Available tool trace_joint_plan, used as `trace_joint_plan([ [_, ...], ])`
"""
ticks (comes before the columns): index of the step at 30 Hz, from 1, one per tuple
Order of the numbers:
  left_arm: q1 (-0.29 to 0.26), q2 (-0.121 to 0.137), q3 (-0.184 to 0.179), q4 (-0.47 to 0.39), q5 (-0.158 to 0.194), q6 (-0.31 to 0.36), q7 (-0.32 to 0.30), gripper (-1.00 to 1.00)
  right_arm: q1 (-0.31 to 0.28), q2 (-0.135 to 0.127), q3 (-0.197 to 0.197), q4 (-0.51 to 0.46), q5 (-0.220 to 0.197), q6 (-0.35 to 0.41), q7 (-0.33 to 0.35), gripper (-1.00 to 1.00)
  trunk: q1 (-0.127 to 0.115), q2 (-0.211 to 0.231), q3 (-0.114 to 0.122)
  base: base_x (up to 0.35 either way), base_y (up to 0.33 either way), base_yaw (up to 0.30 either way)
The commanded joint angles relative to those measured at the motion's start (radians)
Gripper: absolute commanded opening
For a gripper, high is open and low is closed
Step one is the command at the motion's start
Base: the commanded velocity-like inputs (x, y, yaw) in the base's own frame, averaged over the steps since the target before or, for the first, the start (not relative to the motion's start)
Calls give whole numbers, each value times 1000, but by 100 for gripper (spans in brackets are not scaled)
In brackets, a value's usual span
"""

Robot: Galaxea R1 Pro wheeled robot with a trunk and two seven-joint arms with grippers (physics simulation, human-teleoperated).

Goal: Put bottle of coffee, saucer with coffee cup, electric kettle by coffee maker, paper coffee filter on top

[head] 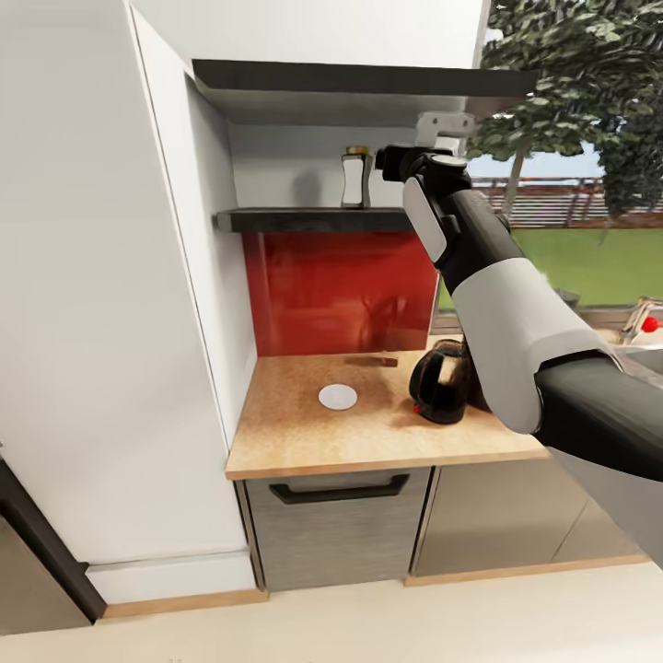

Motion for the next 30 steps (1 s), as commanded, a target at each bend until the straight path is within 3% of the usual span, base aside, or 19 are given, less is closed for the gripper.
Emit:
trace_joint_plan([
  [1, 0, -1, 5, -1, -5, -1, 2, 100, -1, 0, 4, -1, -8, 4, -8, 100, 1, -2, -3, 2, 1, 224],
  [8, 0, 0, 4, 30, -5, 0, 0, 100, 1, 0, 2, -1, -8, 3, -8, 100, 1, -2, -8, 3, 0, 204],
  [16, 1, 1, 2, 82, -6, 1, -4, 100, 1, 0, 7, 8, -5, 12, -7, 100, 1, -2, -9, 123, 0, 29],
  [24, 32, 1, 2, 93, -8, 12, -2, 100, 1, 0, 5, -4, -5, 172, -7, 100, 1, -2, -9, 29, 0, 1],
  [30, 42, 0, 1, 94, -8, 42, -3, 100, 0, 0, 5, -5, -4, 200, -10, 100, 1, -2, -9, 1, 0, 0],
])
